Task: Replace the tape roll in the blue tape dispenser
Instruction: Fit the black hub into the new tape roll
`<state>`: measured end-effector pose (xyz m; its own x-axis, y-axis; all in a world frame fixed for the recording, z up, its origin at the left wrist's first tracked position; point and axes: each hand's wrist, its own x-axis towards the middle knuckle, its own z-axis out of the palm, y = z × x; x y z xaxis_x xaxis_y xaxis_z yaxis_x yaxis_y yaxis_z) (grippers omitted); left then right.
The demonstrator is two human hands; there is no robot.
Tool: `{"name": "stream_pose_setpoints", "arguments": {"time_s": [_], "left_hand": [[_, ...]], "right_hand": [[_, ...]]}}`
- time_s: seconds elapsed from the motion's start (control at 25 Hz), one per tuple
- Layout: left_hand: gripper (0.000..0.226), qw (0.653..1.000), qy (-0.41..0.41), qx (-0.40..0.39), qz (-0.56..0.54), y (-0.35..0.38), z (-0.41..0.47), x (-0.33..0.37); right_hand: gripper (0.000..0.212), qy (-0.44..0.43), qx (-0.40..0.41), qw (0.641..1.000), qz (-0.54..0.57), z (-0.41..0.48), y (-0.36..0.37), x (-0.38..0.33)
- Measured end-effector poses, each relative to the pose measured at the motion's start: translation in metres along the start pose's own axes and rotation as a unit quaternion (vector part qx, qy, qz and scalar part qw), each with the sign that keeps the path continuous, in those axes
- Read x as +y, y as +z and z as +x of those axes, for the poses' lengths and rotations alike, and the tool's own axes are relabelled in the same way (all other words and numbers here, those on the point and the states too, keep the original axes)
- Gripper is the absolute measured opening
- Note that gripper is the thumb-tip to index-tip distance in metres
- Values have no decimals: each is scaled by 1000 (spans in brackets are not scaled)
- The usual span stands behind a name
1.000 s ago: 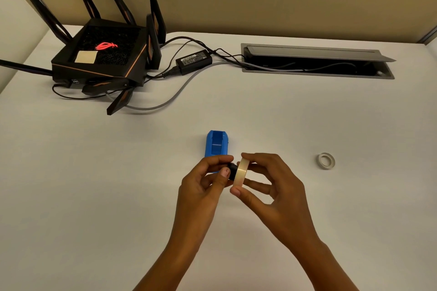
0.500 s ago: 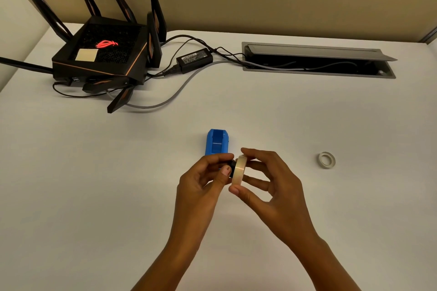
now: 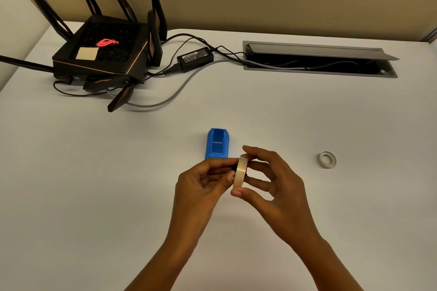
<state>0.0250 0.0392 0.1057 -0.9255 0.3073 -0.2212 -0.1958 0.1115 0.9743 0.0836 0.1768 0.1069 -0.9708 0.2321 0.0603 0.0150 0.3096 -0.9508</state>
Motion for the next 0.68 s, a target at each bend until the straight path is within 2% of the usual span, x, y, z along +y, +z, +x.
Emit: {"name": "stream_pose_setpoints", "arguments": {"time_s": [0.36,0.68], "left_hand": [[22,999,-42,0,-20,-1,2,-6],[24,999,-33,-7,2,-2,2,-6]], "right_hand": [[68,15,-4,999,29,3,2,1],[78,20,-9,999,27,-1,5,6]]}}
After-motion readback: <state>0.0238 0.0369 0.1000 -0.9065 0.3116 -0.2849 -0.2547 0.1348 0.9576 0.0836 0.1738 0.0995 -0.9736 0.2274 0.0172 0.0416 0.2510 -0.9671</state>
